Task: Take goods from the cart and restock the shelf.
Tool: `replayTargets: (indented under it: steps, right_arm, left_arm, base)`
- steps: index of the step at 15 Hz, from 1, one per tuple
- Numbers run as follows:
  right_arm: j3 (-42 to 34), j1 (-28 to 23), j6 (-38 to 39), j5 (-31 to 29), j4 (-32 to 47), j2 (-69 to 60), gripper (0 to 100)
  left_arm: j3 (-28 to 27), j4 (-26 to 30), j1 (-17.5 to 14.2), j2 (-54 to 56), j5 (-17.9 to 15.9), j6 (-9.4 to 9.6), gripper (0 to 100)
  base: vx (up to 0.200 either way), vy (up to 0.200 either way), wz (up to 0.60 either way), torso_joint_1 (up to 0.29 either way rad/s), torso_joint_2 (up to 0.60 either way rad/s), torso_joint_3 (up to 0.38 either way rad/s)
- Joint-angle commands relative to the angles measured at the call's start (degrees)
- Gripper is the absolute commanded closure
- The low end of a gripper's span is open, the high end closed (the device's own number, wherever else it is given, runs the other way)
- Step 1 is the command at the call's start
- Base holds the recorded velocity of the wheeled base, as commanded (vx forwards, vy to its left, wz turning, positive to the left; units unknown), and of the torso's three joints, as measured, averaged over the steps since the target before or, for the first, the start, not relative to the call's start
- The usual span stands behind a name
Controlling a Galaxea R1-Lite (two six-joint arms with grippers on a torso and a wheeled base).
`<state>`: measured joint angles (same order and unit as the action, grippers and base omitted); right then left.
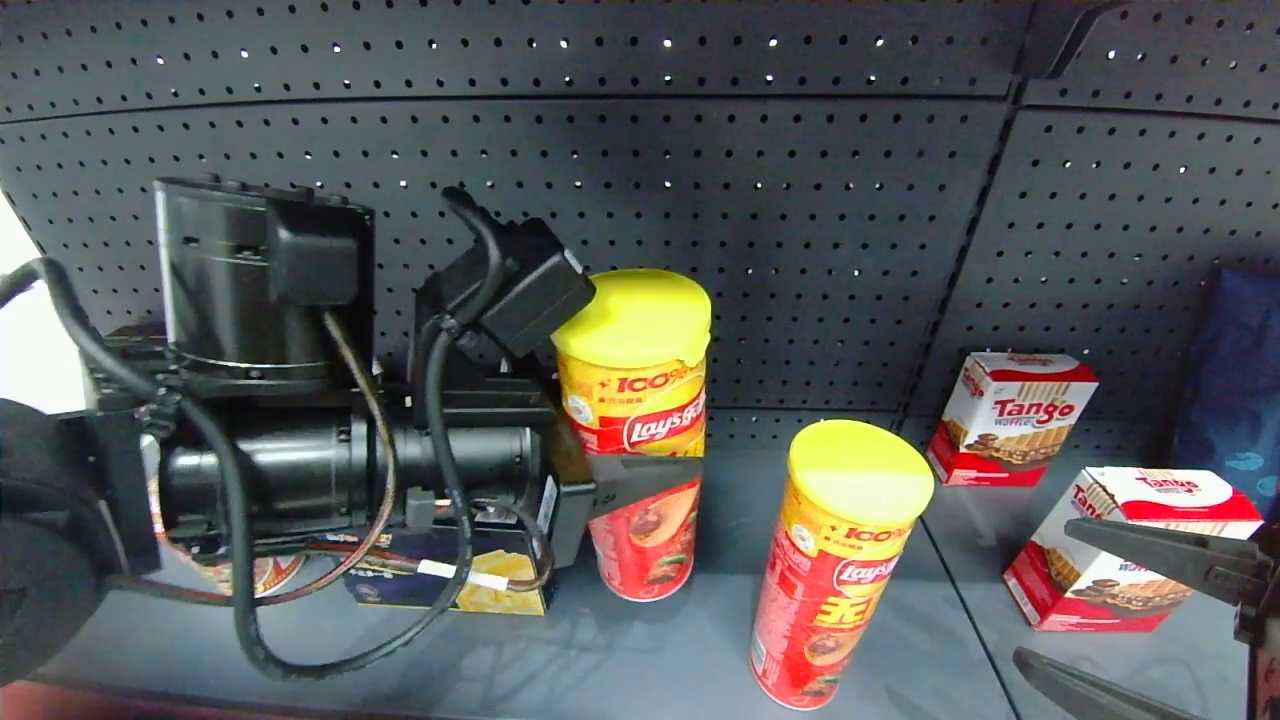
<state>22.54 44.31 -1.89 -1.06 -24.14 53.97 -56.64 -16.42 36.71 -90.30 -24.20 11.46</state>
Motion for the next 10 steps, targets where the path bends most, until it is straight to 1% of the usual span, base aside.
replayTargets:
  steps: [1, 2, 3, 4, 5, 6, 7, 8, 10]
  right_arm:
    - [-0.22, -0.19, 0.04, -0.17, -0.03, -0.71, 0]
    - [-0.74, -0.19, 0.04, -0.17, -0.03, -0.71, 0]
    - [-1.18, -0.19, 0.13, -0.17, -0.12, -0.71, 0]
    - [-1.18, -0.19, 0.13, -0.17, -0.12, -0.71, 0]
    - [-1.71, -0.10, 0.22, 0.01, -0.12, -0.71, 0]
    - [-1.71, -0.10, 0.31, 0.01, -0.12, -0.71, 0]
    - [-1.62, 0.07, 0.92, 0.09, -0.12, -0.71, 0]
    - [-1.71, 0.16, 0.92, 0.18, -0.12, -0.71, 0]
    - [-1.62, 0.25, 0.92, 0.18, -0.12, -0.71, 0]
  left_arm:
    - [-5.50, 0.16, -0.23, -7.17, -0.15, 0.23, 100]
    - [-7.17, 0.16, -0.14, -8.76, -0.50, 0.23, 100]
    - [-8.49, 0.16, -0.14, -10.16, -1.64, 0.23, 100]
    - [-8.49, 0.16, -0.14, -10.16, -1.64, 0.23, 100]
    - [-11.21, 0.34, -0.58, -12.98, -4.01, 0.32, 100]
    - [-11.74, 0.34, -0.76, -13.59, -4.54, 0.32, 100]
    - [-13.15, 0.25, -1.11, -15.44, -7.35, 0.49, 100]
    - [-13.85, 0.25, -1.55, -16.67, -9.02, 0.49, 100]
    - [-15.96, 0.25, -1.99, -18.78, -10.08, 0.41, 100]
  base:
    - [0.000, 0.000, 0.00, 0.000, 0.00, 0.000]
    - [0.000, 0.000, 0.00, 0.000, 0.00, 0.000]
    - [0.000, 0.000, 0.00, 0.000, 0.00, 0.000]
    - [0.000, 0.000, 0.00, 0.000, 0.00, 0.000]
    - [0.000, 0.000, 0.00, 0.000, 0.00, 0.000]
    - [0.000, 0.000, 0.00, 0.000, 0.00, 0.000]
    - [0.000, 0.000, 0.00, 0.000, 0.00, 0.000]
    - [0.000, 0.000, 0.00, 0.000, 0.00, 0.000]
    - [0.000, 0.000, 0.00, 0.000, 0.00, 0.000]
